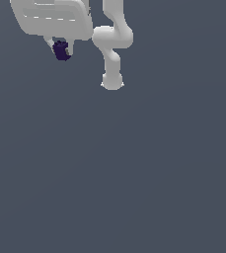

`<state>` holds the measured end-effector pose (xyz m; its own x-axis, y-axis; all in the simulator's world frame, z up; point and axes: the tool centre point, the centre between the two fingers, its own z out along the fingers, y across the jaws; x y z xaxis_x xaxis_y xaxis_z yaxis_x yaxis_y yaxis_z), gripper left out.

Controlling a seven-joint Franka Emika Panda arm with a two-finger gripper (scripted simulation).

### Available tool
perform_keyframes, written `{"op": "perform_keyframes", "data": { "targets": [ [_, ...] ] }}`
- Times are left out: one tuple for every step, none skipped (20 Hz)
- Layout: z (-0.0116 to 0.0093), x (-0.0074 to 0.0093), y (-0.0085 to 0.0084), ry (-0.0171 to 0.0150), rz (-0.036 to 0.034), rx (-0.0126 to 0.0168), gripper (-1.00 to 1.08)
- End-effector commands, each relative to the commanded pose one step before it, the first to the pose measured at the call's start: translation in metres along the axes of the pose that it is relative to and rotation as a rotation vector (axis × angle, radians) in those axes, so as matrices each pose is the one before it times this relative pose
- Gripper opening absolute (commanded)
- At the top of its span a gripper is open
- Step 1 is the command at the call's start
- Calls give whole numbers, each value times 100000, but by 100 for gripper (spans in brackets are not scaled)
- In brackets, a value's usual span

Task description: Pick up the object and move it to a goal position.

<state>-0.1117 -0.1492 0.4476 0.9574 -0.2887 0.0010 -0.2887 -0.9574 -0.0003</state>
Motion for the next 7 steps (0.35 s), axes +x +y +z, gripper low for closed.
{"op": "perform_keyframes", "data": {
  "targets": [
    [-999, -106, 174, -102, -77, -26, -100],
    [-272, -13, 58, 0, 0, 0, -100],
    [-221, -8, 47, 0, 0, 0, -100],
    [-170, -4, 36, 0, 0, 0, -100],
    [-120, -1, 26, 0, 0, 0, -100],
    [-71, 0, 15, 0, 0, 0, -100],
    [-23, 0, 5, 0, 0, 0, -100]
  ]
}}
